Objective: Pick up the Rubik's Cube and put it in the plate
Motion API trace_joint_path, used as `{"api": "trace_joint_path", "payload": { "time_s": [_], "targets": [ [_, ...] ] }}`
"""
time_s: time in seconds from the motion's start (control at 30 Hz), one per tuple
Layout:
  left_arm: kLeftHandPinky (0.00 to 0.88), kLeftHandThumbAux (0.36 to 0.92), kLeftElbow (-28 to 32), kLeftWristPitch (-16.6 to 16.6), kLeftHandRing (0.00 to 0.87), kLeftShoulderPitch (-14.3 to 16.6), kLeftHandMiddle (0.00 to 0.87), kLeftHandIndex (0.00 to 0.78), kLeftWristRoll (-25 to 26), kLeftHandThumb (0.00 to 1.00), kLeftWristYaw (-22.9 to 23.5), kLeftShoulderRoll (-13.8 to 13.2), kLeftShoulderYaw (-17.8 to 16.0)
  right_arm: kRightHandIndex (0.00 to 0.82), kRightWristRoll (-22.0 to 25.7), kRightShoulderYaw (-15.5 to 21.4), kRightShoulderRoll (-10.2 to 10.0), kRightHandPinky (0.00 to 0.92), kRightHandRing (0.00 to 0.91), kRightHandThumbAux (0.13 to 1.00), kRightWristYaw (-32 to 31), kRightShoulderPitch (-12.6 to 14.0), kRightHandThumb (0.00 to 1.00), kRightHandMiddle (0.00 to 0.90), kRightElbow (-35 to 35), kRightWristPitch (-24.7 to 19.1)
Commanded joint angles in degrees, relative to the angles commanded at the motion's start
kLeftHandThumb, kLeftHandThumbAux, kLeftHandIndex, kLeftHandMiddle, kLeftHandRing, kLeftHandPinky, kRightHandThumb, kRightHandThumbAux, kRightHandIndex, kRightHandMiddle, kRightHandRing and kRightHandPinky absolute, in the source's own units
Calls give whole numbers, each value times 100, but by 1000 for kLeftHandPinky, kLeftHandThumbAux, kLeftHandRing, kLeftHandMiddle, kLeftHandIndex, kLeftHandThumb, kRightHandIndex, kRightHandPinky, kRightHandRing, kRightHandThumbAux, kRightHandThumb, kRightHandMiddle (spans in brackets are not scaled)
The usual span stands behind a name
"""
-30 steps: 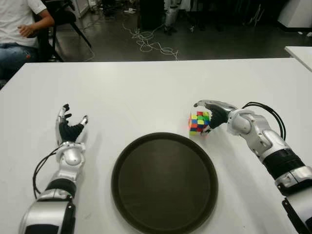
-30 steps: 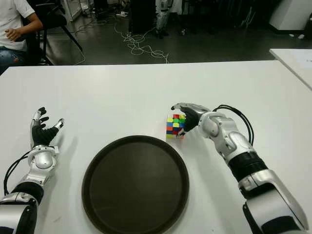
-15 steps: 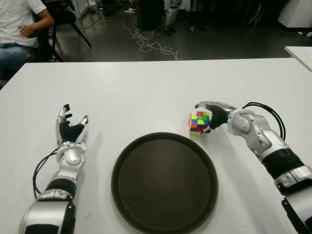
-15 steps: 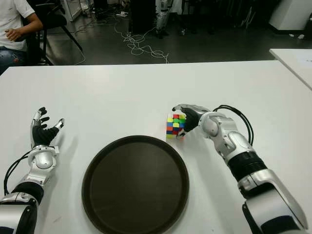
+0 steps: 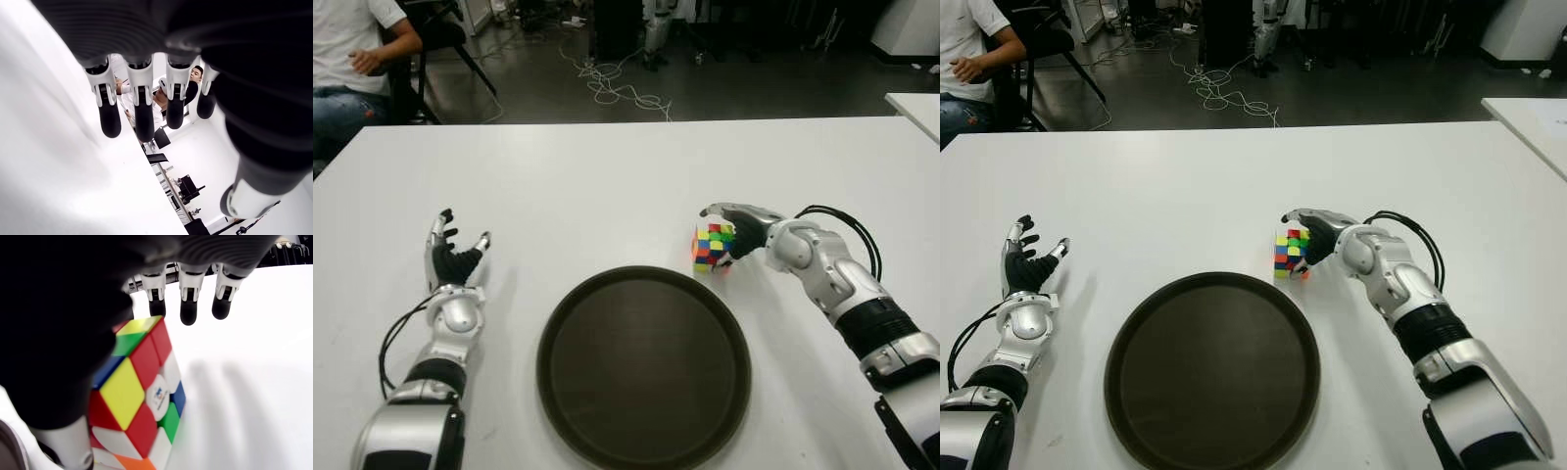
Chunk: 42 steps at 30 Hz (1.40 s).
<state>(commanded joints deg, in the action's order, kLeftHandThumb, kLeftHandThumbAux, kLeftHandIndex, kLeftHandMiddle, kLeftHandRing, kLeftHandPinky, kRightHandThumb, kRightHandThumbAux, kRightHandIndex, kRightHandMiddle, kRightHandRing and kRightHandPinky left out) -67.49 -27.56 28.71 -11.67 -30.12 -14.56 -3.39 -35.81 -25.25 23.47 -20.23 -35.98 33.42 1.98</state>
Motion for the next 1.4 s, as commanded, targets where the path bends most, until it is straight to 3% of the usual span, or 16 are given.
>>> {"api": "trace_joint_path", "payload": {
  "time_s": [0.73, 1.03, 1.2, 1.4],
  "targets": [
    [158, 718, 4, 45, 152, 8, 147, 102, 34, 14, 32, 7, -10, 8, -34, -22, -82, 26, 74, 786, -100, 41, 0, 74, -177, -116],
    [174, 721, -2, 55, 165, 12, 155, 114, -4, 22, -42, 1, 12, 2, -59, -54, -51, 15, 59, 740, -187, 53, 0, 60, -304, -84],
    [120, 720, -5, 49, 141, 11, 144, 103, -14, 12, -37, -6, 26, 7, -76, -69, -64, 2, 48, 730, -155, 60, 0, 57, -332, -102],
    [176, 722, -3, 38, 153, 1, 144, 108, -52, 5, -48, -28, 53, 1, -142, -122, -94, 0, 40, 740, -225, 50, 0, 51, -359, -280]
  ]
}}
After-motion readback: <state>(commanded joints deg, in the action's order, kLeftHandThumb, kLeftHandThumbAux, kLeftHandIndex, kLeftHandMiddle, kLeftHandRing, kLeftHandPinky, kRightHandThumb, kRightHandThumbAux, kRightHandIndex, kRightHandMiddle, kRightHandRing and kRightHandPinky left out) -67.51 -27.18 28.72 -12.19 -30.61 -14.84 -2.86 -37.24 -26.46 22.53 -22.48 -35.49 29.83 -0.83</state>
